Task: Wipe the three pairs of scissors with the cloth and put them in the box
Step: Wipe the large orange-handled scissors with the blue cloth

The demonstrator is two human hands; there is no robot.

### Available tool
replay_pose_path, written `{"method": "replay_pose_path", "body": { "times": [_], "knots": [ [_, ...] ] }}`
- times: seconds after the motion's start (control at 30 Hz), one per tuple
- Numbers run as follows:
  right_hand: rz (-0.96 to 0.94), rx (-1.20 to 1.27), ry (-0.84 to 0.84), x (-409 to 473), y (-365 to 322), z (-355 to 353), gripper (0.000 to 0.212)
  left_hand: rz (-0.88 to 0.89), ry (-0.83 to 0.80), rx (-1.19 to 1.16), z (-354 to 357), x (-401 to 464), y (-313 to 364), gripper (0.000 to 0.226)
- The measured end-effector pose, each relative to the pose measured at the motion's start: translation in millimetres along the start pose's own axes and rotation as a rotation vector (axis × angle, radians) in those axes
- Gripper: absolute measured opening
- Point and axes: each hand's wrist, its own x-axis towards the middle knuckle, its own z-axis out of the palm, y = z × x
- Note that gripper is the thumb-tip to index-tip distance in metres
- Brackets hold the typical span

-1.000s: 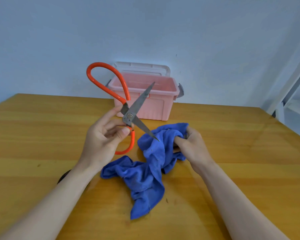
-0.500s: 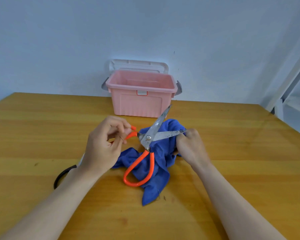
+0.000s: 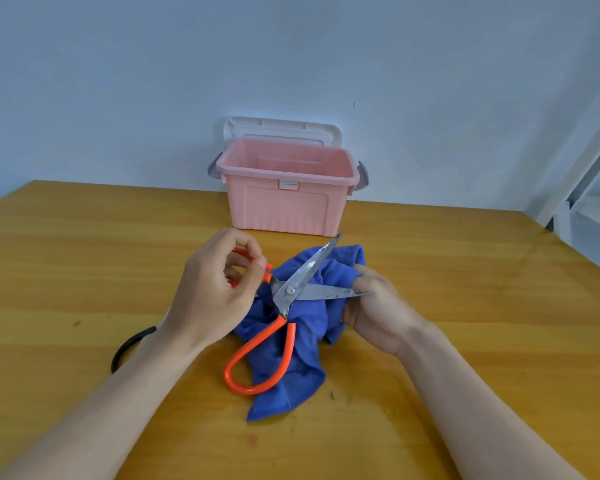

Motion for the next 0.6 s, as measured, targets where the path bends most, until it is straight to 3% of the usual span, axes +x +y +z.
{"method": "replay_pose_path", "body": {
  "times": [0.07, 0.27, 0.43, 0.6],
  "knots": [
    [-0.002, 0.102, -0.048, -2.2, -1.8, 0.9, 0.033, -0.068, -0.048, -0.032, 0.3, 0.2, 3.3, 0.011],
    [-0.016, 0.244, -0.115, -4.5, -2.4, 1.3, 0.031, -0.175, -0.300, -0.047, 3.1, -4.3, -5.3, 0.052],
    [0.046, 0.303, -0.085, -1.9, 3.4, 8.0, 0.034, -0.184, -0.551, 0.010, -3.5, -5.4, -3.8, 0.055],
    [0.048, 0.295, -0.027, -2.1, 3.6, 8.3, 0.039, -0.153, -0.528, 0.100, -2.7, -3.9, -10.6, 0.062]
  ]
}}
